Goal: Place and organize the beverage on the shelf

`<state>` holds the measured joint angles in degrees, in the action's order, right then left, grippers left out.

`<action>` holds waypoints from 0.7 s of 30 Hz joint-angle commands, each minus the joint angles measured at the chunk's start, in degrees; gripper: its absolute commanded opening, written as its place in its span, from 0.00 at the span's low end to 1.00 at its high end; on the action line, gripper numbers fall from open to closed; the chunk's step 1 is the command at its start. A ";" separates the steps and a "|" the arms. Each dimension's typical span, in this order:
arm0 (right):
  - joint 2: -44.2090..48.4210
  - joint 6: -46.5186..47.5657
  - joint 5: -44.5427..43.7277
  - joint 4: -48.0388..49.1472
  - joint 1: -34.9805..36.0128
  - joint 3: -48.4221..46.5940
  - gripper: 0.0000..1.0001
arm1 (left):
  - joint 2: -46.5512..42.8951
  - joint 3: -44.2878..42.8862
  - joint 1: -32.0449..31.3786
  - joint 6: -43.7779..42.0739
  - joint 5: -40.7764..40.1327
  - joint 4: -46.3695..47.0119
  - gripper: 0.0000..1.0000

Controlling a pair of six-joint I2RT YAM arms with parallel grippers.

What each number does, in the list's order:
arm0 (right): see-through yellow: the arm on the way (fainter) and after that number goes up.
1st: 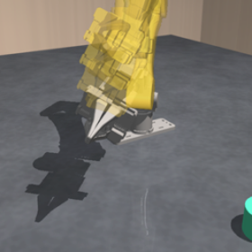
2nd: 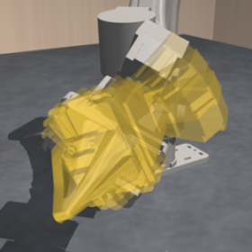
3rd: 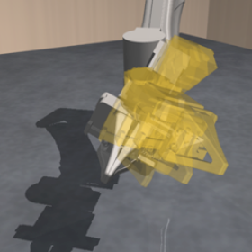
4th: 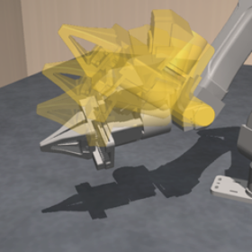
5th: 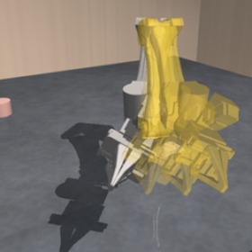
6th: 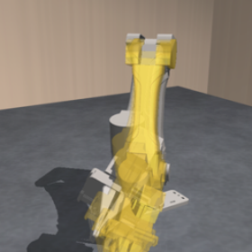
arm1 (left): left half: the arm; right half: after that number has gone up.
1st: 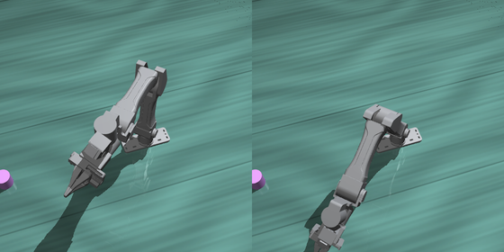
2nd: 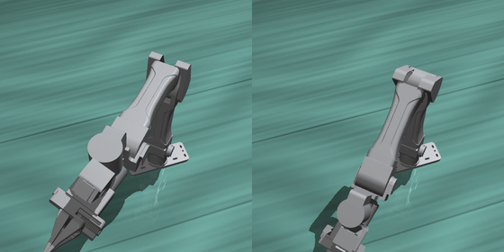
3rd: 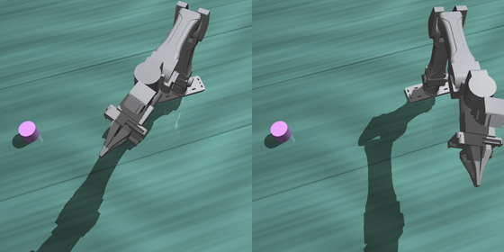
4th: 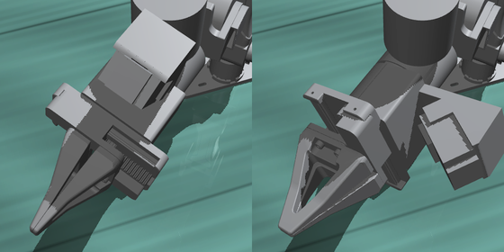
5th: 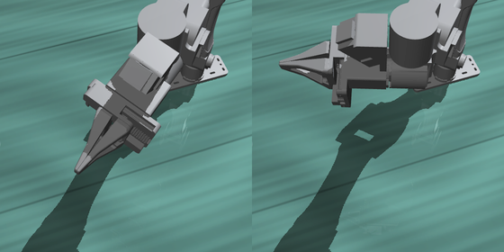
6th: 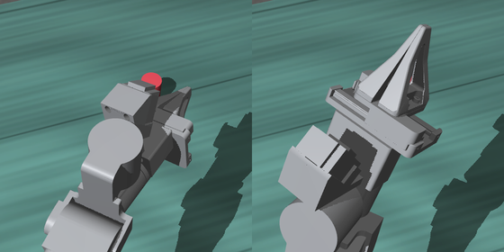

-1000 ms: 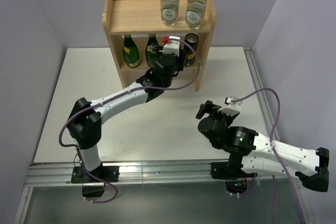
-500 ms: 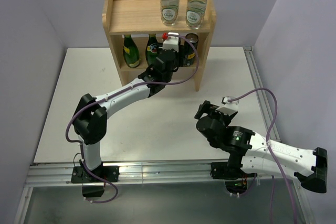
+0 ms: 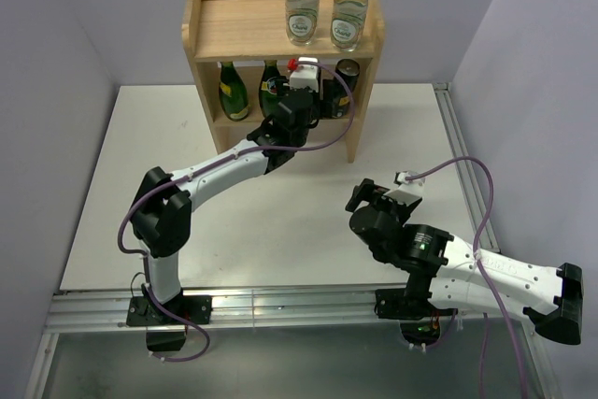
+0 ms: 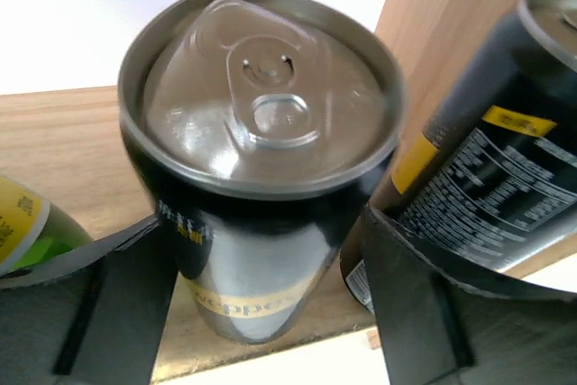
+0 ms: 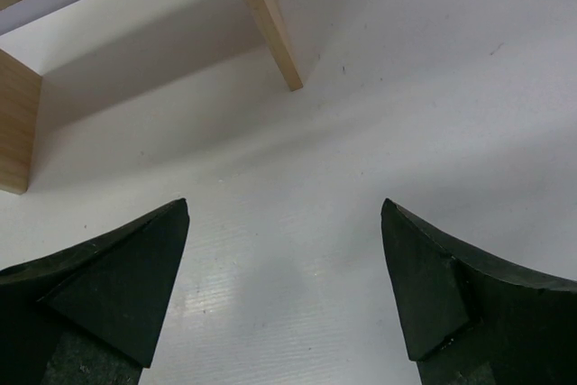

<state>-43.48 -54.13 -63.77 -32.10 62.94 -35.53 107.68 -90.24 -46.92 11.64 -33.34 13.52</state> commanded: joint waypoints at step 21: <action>-0.02 -1.95 0.05 1.16 -0.53 0.81 0.93 | -7.13 2.26 -2.21 1.46 -2.25 4.06 0.93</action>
<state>-43.48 -54.63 -62.78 -32.12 62.94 -35.20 104.16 -88.31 -47.81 12.97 -34.46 16.03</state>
